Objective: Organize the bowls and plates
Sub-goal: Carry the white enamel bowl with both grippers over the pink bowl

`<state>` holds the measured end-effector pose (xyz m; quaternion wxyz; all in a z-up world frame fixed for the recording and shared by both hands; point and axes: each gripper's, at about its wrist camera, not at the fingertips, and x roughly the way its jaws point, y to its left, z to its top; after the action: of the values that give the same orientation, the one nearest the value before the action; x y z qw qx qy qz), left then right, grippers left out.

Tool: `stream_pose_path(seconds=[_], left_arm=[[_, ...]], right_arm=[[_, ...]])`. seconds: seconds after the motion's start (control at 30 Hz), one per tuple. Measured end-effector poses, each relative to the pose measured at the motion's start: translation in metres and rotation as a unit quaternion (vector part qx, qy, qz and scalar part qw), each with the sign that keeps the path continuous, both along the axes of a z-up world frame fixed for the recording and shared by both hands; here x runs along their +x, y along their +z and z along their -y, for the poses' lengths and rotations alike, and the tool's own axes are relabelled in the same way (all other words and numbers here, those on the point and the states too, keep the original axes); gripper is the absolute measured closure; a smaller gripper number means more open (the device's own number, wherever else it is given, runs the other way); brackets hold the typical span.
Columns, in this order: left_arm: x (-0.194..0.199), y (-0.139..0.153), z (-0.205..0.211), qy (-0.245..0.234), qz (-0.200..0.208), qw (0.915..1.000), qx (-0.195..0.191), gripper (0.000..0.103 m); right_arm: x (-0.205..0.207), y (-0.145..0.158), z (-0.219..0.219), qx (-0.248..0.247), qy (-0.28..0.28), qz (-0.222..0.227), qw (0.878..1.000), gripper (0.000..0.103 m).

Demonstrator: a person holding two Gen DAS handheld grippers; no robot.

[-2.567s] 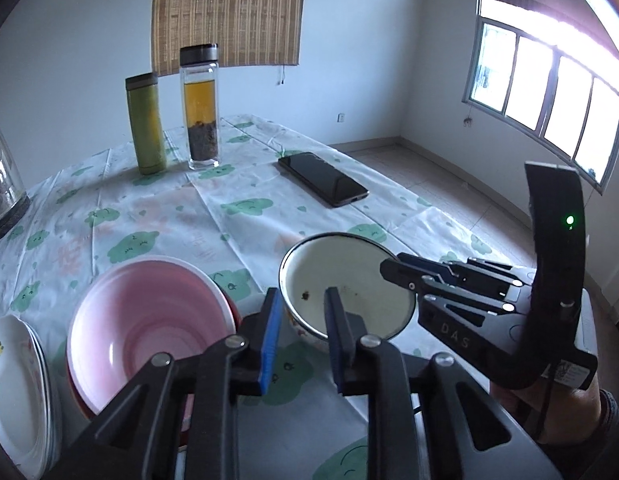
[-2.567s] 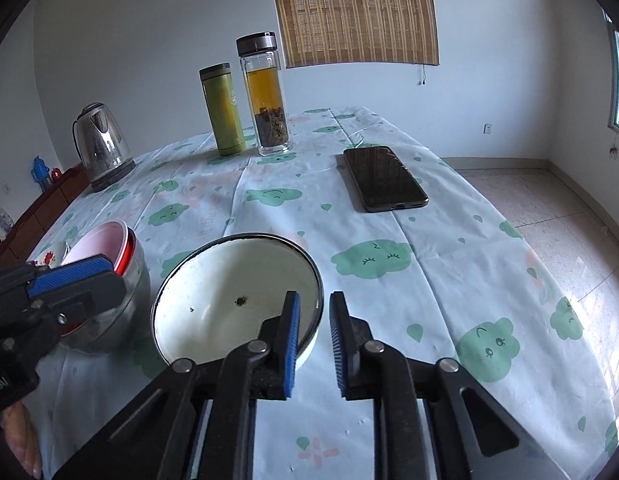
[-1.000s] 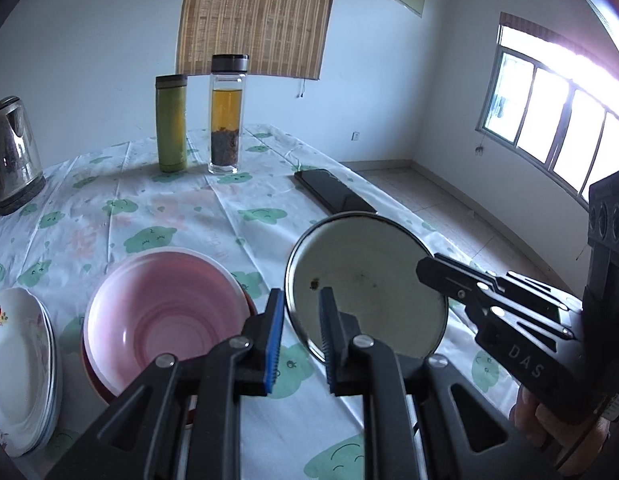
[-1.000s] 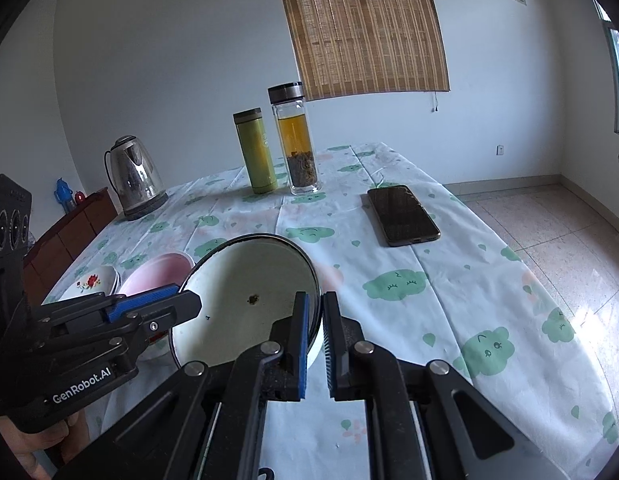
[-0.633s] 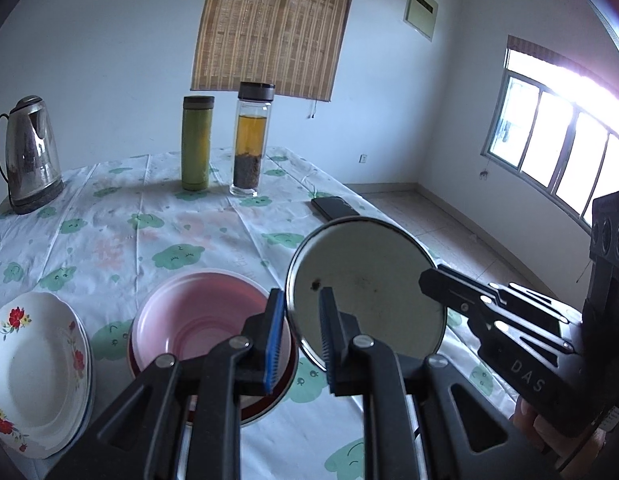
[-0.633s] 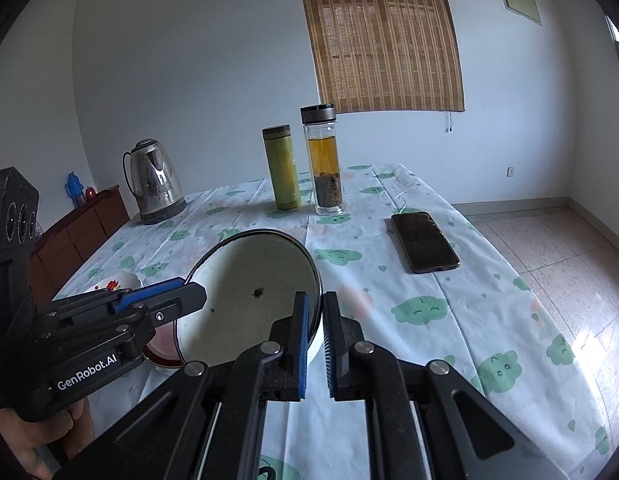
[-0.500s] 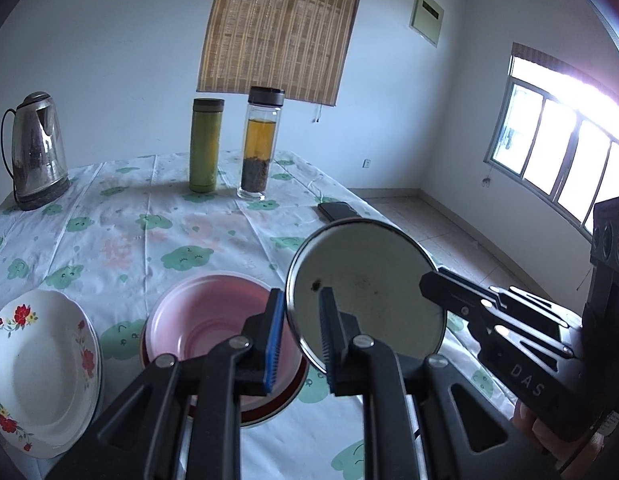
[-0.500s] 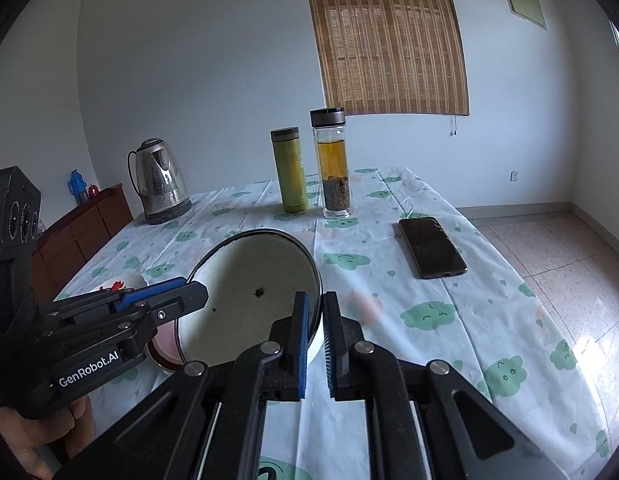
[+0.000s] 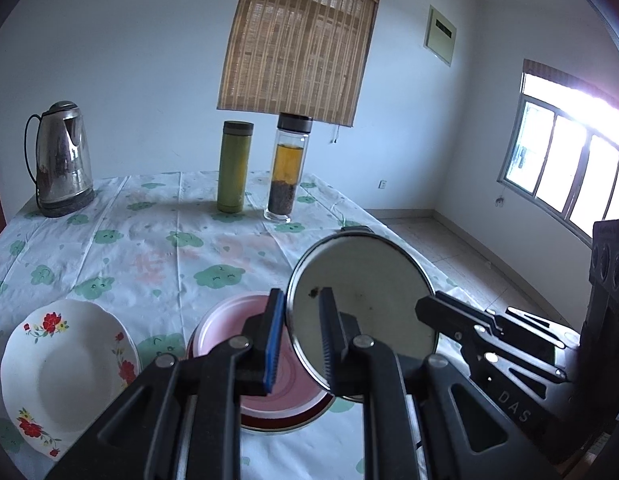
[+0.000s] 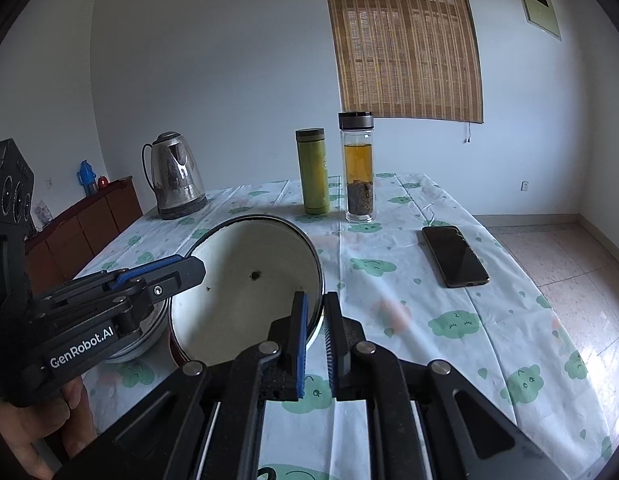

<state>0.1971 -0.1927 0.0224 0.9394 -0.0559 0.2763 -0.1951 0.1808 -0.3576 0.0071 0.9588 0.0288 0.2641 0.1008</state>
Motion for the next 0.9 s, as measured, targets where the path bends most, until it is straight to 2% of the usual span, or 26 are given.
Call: stream_pose_path(seconds=[0.5, 0.9], left_arm=[[0.009, -0.002, -0.025, 0.029, -0.009, 0.9993, -0.022, 0.088], [0.015, -0.006, -0.034, 0.041, -0.016, 0.9987, -0.025, 0.088]], right_arm=[[0.013, 0.006, -0.024, -0.011, 0.02, 0.004, 1.0, 0.094], [0.021, 0.002, -0.035, -0.015, 0.028, -0.003, 0.999, 0.094]])
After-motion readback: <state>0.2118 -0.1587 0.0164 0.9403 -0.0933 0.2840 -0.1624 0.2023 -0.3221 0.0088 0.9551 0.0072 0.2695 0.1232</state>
